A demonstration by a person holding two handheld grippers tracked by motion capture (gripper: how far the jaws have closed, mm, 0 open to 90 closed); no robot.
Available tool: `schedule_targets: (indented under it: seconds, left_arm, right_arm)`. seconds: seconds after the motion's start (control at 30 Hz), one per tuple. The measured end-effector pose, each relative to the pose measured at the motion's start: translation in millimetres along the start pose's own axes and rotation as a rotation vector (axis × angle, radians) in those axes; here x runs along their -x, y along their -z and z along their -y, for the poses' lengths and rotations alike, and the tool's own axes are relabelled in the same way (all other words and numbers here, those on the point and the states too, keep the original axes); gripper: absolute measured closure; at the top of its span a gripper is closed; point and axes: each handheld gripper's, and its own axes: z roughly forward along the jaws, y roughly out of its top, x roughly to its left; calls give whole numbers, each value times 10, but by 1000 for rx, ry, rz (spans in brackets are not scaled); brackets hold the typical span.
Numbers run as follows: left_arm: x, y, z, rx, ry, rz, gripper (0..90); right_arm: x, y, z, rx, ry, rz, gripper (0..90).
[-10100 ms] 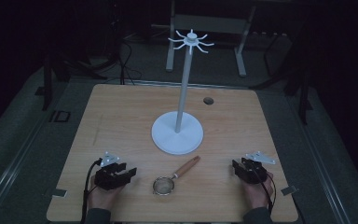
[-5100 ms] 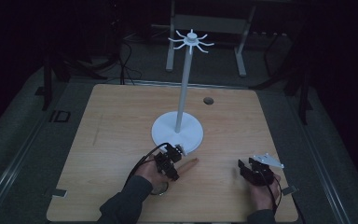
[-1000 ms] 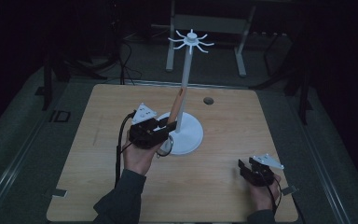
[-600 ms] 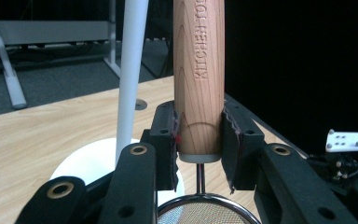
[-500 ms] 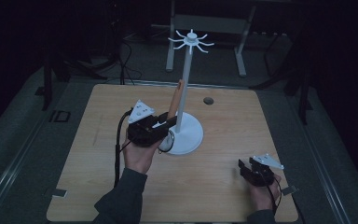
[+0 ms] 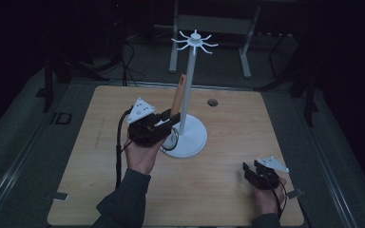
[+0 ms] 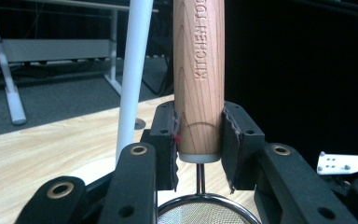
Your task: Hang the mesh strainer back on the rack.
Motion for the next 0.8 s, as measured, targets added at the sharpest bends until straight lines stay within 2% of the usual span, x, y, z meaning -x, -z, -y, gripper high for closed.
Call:
schedule_targets:
  seconds: [0.8]
  left_arm:
    - [3,46,-121,57,21,7,690]
  right_arm:
    - [9,2,2,0,-1,4,495]
